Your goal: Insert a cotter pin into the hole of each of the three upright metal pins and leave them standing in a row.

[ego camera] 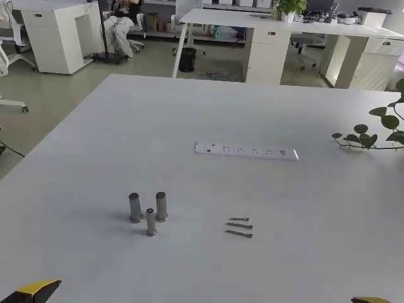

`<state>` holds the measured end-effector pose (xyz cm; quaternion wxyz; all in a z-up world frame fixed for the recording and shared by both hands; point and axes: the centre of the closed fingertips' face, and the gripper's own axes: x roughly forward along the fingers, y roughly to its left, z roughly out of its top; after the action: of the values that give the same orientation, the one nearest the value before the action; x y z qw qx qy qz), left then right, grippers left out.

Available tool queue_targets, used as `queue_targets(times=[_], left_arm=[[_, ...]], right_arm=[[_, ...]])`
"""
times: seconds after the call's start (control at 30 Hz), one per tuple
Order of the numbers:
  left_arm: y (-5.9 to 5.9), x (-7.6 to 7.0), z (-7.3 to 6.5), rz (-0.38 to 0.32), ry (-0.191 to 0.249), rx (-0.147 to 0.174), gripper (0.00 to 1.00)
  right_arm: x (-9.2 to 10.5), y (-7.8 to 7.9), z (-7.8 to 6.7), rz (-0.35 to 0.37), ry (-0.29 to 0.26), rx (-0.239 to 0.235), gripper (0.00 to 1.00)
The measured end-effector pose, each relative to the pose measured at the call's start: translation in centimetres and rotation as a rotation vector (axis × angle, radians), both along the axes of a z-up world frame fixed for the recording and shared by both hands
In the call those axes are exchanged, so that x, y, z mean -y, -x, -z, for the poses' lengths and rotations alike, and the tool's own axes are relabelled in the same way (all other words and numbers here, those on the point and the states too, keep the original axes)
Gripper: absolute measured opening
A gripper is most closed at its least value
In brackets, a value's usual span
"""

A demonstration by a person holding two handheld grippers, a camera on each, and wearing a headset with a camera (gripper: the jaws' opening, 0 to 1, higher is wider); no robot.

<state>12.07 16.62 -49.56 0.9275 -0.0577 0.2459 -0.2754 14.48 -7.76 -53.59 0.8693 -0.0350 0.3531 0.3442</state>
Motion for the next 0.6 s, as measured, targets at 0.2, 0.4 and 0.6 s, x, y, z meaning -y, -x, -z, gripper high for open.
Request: queue_targets(times=[0.2,0.4,0.6], left_arm=[[-0.21,-0.59,-0.03,-0.029,-0.007,0.015,0.97],[-0.39,-0.61,-0.45,-0.034,0.017,0.022,0.99],[-0.29,-0.31,-0.66,0.003,0.014,0.035,0.99]], right_arm=[[-0.04,-0.04,-0.02,0.004,-0.009,0.000,0.96],[0.12,0.09,0.08,0.012,-0.012,0.000,0.96],[0.18,0.58,0.46,0.014,-0.004,-0.012,0.95]])
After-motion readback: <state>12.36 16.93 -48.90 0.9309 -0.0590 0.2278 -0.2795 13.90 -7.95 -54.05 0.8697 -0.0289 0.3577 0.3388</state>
